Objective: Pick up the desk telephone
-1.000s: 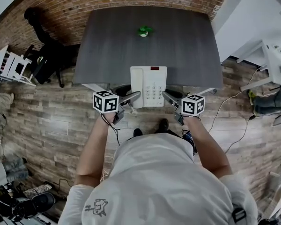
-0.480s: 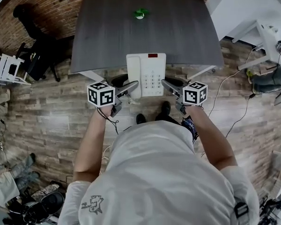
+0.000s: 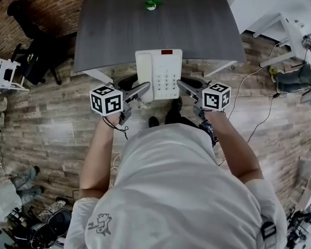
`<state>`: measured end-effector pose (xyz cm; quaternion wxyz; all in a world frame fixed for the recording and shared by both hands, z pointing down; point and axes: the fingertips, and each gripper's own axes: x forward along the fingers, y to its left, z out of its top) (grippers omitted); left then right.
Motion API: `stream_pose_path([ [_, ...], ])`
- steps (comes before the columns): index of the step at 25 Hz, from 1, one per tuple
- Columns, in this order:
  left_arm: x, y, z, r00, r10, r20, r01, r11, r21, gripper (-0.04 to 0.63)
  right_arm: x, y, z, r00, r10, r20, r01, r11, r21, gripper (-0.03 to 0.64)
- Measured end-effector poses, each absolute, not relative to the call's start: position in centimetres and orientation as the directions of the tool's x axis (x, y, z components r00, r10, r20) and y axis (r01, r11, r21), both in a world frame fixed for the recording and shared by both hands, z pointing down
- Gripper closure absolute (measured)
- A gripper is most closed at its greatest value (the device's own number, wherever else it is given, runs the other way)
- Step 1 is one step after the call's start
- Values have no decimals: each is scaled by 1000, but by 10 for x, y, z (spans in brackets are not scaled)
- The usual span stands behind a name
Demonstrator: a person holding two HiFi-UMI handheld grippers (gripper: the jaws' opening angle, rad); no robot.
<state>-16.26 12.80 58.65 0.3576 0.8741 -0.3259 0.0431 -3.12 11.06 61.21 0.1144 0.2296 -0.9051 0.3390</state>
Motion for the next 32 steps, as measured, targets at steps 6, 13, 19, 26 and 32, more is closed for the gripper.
stream_pose_path([
  [6, -162, 129, 583, 783, -547, 297, -599, -534, 596, 304, -30, 111, 607, -865, -355, 355, -500, 669, -550, 543],
  [13, -165, 129, 580, 781, -547, 302, -604, -536, 590, 305, -34, 115, 609, -867, -354, 352, -498, 662, -560, 541],
  [19, -165, 130, 580, 780, -548, 303, -605, -534, 590, 305, -33, 116, 610, -867, -357, 348, -498, 658, -565, 541],
  [26, -165, 130, 577, 778, -552, 300, -606, -534, 590, 307, -34, 116, 607, -868, -358, 345, -496, 656, -568, 541],
  [32, -166, 129, 576, 778, -552, 300, -606, -534, 590, 307, -34, 116, 608, -868, -359, 343, -496, 654, -572, 541],
])
